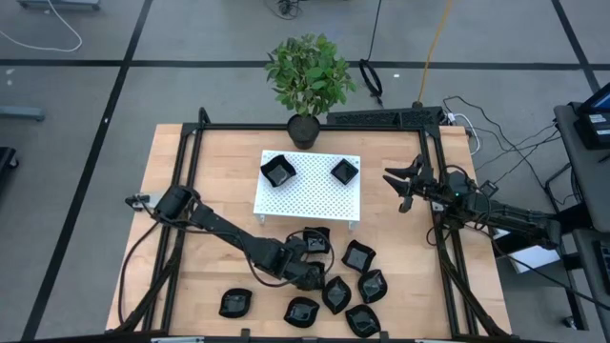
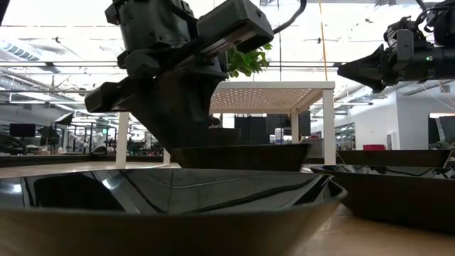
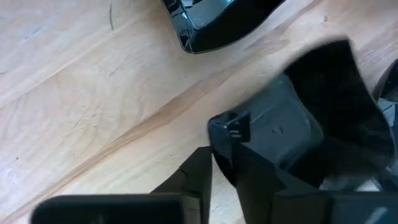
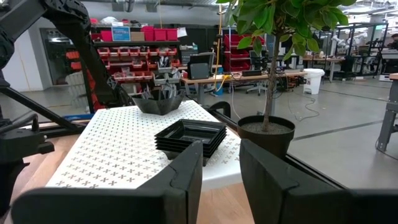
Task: Pick & Place Mini shaped plates
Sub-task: Stack the black distorted square plate on top of the black distorted square plate on the shelf
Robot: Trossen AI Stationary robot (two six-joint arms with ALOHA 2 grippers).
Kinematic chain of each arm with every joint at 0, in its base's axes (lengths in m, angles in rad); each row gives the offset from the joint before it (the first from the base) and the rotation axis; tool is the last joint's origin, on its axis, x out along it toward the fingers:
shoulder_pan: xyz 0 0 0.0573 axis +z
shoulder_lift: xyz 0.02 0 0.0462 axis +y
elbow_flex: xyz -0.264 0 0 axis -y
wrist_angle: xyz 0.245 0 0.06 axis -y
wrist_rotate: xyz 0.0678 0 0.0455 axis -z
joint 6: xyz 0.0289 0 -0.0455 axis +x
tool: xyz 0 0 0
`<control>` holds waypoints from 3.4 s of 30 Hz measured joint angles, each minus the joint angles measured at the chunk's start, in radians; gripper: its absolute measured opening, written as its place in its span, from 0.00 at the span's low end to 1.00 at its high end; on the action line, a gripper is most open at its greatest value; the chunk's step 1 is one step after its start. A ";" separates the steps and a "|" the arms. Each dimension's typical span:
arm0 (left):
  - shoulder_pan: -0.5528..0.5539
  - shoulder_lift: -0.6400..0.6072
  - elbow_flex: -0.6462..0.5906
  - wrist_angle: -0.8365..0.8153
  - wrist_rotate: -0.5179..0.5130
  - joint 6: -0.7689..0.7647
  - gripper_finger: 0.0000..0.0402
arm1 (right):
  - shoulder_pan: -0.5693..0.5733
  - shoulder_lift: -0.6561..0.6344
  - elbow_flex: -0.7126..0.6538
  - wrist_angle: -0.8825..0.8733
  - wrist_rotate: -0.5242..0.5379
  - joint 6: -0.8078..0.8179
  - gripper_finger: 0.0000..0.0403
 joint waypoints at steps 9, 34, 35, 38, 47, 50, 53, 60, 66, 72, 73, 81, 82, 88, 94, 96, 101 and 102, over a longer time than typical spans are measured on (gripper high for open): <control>0.000 -0.001 0.000 0.001 0.012 0.037 0.02 | 0.000 0.000 0.000 0.000 0.000 0.000 0.24; -0.022 -0.115 -0.001 -0.041 -0.134 0.270 0.01 | 0.000 0.000 0.000 0.000 0.000 0.000 0.23; -0.029 -0.135 -0.001 -0.038 -0.151 0.285 0.01 | 0.000 0.000 0.000 0.000 0.000 0.000 0.23; -0.051 -0.198 -0.001 -0.030 -0.198 0.320 0.01 | 0.000 0.000 0.000 0.000 0.000 0.000 0.24; -0.133 -0.418 -0.001 -0.026 -0.405 0.447 0.01 | 0.000 0.000 0.000 0.000 0.000 0.000 0.24; -0.149 -0.483 -0.001 -0.029 -0.447 0.491 0.01 | 0.000 0.000 0.000 0.000 0.000 0.000 0.23; -0.152 -0.541 -0.001 -0.031 -0.497 0.525 0.01 | 0.000 0.000 0.000 0.000 0.000 0.000 0.23; -0.100 -0.648 -0.001 -0.072 -0.566 0.603 0.00 | 0.000 0.000 0.000 0.000 0.000 0.000 0.23; 0.024 -0.706 0.000 -0.214 -0.540 0.572 0.00 | 0.000 0.000 0.000 0.000 0.000 0.000 0.24; 0.198 -0.743 0.000 -0.296 -0.421 0.568 0.00 | 0.000 0.000 0.000 0.000 0.000 0.000 0.24; 0.227 -0.748 0.000 -0.300 -0.402 0.582 0.00 | 0.000 0.000 0.000 0.000 0.000 0.000 0.24; 0.443 -0.750 0.003 -0.302 -0.306 0.734 0.00 | 0.000 0.000 0.000 0.000 0.000 0.000 0.24; 0.465 -0.751 0.003 -0.302 -0.306 0.750 0.00 | 0.000 0.000 0.000 0.000 0.000 0.000 0.24; 0.559 -0.752 0.003 -0.305 -0.257 0.850 0.00 | 0.000 0.000 0.000 0.000 0.000 0.000 0.23; 0.624 -0.735 0.004 -0.348 -0.229 0.935 0.00 | 0.000 0.000 0.000 0.000 0.000 0.000 0.24; 0.643 -0.721 0.003 -0.352 -0.195 0.946 0.00 | 0.000 0.000 0.000 0.000 0.000 0.000 0.23; 0.678 -0.675 0.003 -0.366 -0.157 0.975 0.00 | 0.000 0.000 0.000 0.000 0.000 0.000 0.24; 0.682 -0.662 0.003 -0.373 -0.156 0.978 0.00 | 0.000 0.000 0.000 0.000 0.000 0.000 0.24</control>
